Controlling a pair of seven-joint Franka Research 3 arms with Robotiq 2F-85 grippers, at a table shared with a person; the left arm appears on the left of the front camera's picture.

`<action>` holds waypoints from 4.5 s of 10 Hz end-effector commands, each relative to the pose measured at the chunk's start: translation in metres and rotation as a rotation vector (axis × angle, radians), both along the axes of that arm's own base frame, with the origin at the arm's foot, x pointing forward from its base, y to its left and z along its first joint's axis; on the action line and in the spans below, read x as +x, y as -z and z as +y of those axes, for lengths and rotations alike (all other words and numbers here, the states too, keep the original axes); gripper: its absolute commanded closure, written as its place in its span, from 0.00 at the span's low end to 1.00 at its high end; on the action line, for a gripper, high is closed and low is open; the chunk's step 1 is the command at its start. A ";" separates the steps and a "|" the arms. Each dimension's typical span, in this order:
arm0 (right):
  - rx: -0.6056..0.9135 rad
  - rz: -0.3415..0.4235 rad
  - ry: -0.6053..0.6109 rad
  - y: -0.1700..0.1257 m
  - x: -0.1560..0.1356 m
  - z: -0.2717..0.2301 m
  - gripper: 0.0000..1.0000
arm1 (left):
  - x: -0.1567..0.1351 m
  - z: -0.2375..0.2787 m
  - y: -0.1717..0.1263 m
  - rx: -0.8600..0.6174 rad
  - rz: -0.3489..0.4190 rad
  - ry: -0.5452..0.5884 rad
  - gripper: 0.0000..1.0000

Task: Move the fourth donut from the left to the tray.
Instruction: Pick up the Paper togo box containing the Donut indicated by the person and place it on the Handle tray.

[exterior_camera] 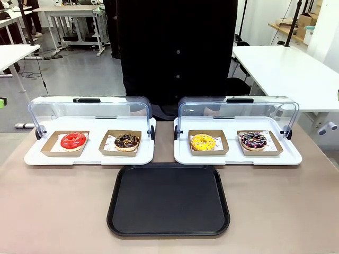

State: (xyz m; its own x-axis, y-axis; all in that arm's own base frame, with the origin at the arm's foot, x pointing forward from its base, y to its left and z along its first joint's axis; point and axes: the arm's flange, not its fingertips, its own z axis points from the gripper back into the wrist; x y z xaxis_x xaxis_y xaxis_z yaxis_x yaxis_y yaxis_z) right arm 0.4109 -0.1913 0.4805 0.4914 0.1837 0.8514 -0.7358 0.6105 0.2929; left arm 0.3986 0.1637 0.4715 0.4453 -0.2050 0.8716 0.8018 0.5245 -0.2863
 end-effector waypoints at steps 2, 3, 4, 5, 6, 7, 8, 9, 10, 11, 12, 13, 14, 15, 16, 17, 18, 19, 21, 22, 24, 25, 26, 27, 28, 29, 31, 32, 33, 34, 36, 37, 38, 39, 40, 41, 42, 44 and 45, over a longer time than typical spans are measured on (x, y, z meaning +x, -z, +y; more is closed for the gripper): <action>0.014 -0.031 -0.007 -0.001 0.003 0.000 0.00 | 0.003 0.000 -0.002 -0.020 -0.021 0.003 0.00; 0.014 -0.031 -0.007 -0.001 0.003 0.000 0.00 | 0.003 0.000 -0.002 -0.020 -0.021 0.003 0.00; 0.014 -0.031 -0.007 -0.001 0.003 0.000 0.00 | 0.003 0.000 -0.002 -0.020 -0.021 0.003 0.00; 0.014 -0.031 -0.007 -0.001 0.003 0.000 0.00 | 0.003 0.000 -0.002 -0.020 -0.021 0.003 0.00; 0.014 -0.031 -0.007 -0.001 0.003 0.000 0.00 | 0.003 0.000 -0.002 -0.020 -0.021 0.003 0.00; 0.014 -0.031 -0.007 -0.001 0.003 0.000 0.00 | 0.003 0.000 -0.002 -0.020 -0.021 0.003 0.00; 0.014 -0.031 -0.007 -0.001 0.003 0.000 0.00 | 0.003 0.000 -0.002 -0.020 -0.021 0.003 0.00; 0.014 -0.031 -0.007 -0.001 0.003 0.000 0.00 | 0.003 0.000 -0.002 -0.020 -0.021 0.003 0.00; 0.014 -0.031 -0.007 -0.001 0.003 0.000 0.00 | 0.003 0.000 -0.002 -0.020 -0.021 0.003 0.00; 0.014 -0.031 -0.007 -0.001 0.003 0.000 0.00 | 0.003 0.000 -0.002 -0.020 -0.021 0.003 0.00; 0.014 -0.031 -0.007 -0.001 0.003 0.000 0.00 | 0.003 0.000 -0.002 -0.020 -0.021 0.003 0.00; 0.014 -0.031 -0.007 -0.001 0.003 0.000 0.00 | 0.003 0.000 -0.002 -0.020 -0.021 0.003 0.00; 0.014 -0.031 -0.007 -0.001 0.003 0.000 0.00 | 0.003 0.000 -0.002 -0.020 -0.021 0.003 0.00; 0.014 -0.031 -0.007 -0.001 0.003 0.000 0.00 | 0.003 0.000 -0.002 -0.020 -0.021 0.003 0.00; 0.014 -0.031 -0.007 -0.001 0.003 0.000 0.00 | 0.003 0.000 -0.002 -0.020 -0.021 0.003 0.00; 0.014 -0.031 -0.007 -0.001 0.003 0.000 0.00 | 0.003 0.000 -0.002 -0.020 -0.021 0.003 0.00; 0.014 -0.031 -0.007 -0.001 0.003 0.000 0.00 | 0.003 0.000 -0.002 -0.020 -0.021 0.003 0.00; 0.014 -0.031 -0.007 -0.001 0.003 0.000 0.00 | 0.003 0.000 -0.002 -0.020 -0.021 0.003 0.00; 0.014 -0.031 -0.007 -0.001 0.003 0.000 0.00 | 0.003 0.000 -0.002 -0.020 -0.021 0.003 0.00; 0.014 -0.031 -0.007 -0.001 0.003 0.000 0.00 | 0.003 0.000 -0.002 -0.020 -0.021 0.003 0.00; 0.014 -0.031 -0.007 -0.001 0.003 0.000 0.00 | 0.003 0.000 -0.002 -0.020 -0.021 0.003 0.00; 0.014 -0.031 -0.007 -0.001 0.003 0.000 0.00 | 0.003 0.000 -0.002 -0.020 -0.021 0.003 0.00; 0.014 -0.031 -0.007 -0.001 0.003 0.000 0.00 | 0.003 0.000 -0.002 -0.020 -0.021 0.003 0.00; 0.014 -0.031 -0.007 -0.001 0.003 0.000 0.00 | 0.003 0.000 -0.002 -0.020 -0.021 0.003 0.00; 0.014 -0.031 -0.007 -0.001 0.003 0.000 0.00 | 0.003 0.000 -0.002 -0.020 -0.021 0.003 0.00; 0.014 -0.031 -0.007 -0.001 0.003 0.000 0.00 | 0.003 0.000 -0.002 -0.020 -0.021 0.003 0.00; 0.014 -0.031 -0.007 -0.001 0.003 0.000 0.00 | 0.003 0.000 -0.002 -0.020 -0.021 0.003 0.00; 0.014 -0.031 -0.007 -0.001 0.003 0.000 0.00 | 0.003 0.000 -0.002 -0.020 -0.021 0.003 0.00; 0.014 -0.031 -0.007 -0.001 0.003 0.000 0.00 | 0.003 0.000 -0.002 -0.020 -0.021 0.003 0.00; 0.014 -0.031 -0.007 -0.001 0.003 0.000 0.00 | 0.003 0.000 -0.002 -0.020 -0.021 0.003 0.00; 0.014 -0.031 -0.007 -0.001 0.003 0.000 0.00 | 0.003 0.000 -0.002 -0.020 -0.021 0.003 0.00; 0.014 -0.031 -0.007 -0.001 0.003 0.000 0.00 | 0.003 0.000 -0.002 -0.020 -0.021 0.003 0.00; 0.014 -0.031 -0.007 -0.001 0.003 0.000 0.00 | 0.003 0.000 -0.002 -0.020 -0.021 0.003 0.00; 0.014 -0.031 -0.007 -0.001 0.003 0.000 0.00 | 0.003 0.000 -0.002 -0.020 -0.021 0.003 0.00; 0.014 -0.031 -0.007 -0.001 0.003 0.000 0.00 | 0.003 0.000 -0.002 -0.020 -0.021 0.003 0.00; 0.014 -0.031 -0.007 -0.001 0.003 0.000 0.00 | 0.003 0.000 -0.002 -0.020 -0.021 0.003 0.00; 0.014 -0.031 -0.007 -0.001 0.003 0.000 0.00 | 0.003 0.000 -0.002 -0.020 -0.021 0.003 0.00; 0.014 -0.031 -0.007 -0.001 0.003 0.000 0.00 | 0.003 0.000 -0.002 -0.020 -0.021 0.003 0.00; 0.014 -0.031 -0.007 -0.001 0.003 0.000 0.00 | 0.003 0.000 -0.002 -0.020 -0.021 0.003 0.00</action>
State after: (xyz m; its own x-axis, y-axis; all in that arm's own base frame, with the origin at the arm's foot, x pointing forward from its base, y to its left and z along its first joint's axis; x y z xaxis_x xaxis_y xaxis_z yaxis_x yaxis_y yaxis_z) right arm 0.4109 -0.1913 0.4804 0.4915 0.1835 0.8513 -0.7360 0.6102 0.2934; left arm 0.3985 0.1640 0.4716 0.4454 -0.2044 0.8717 0.8017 0.5246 -0.2866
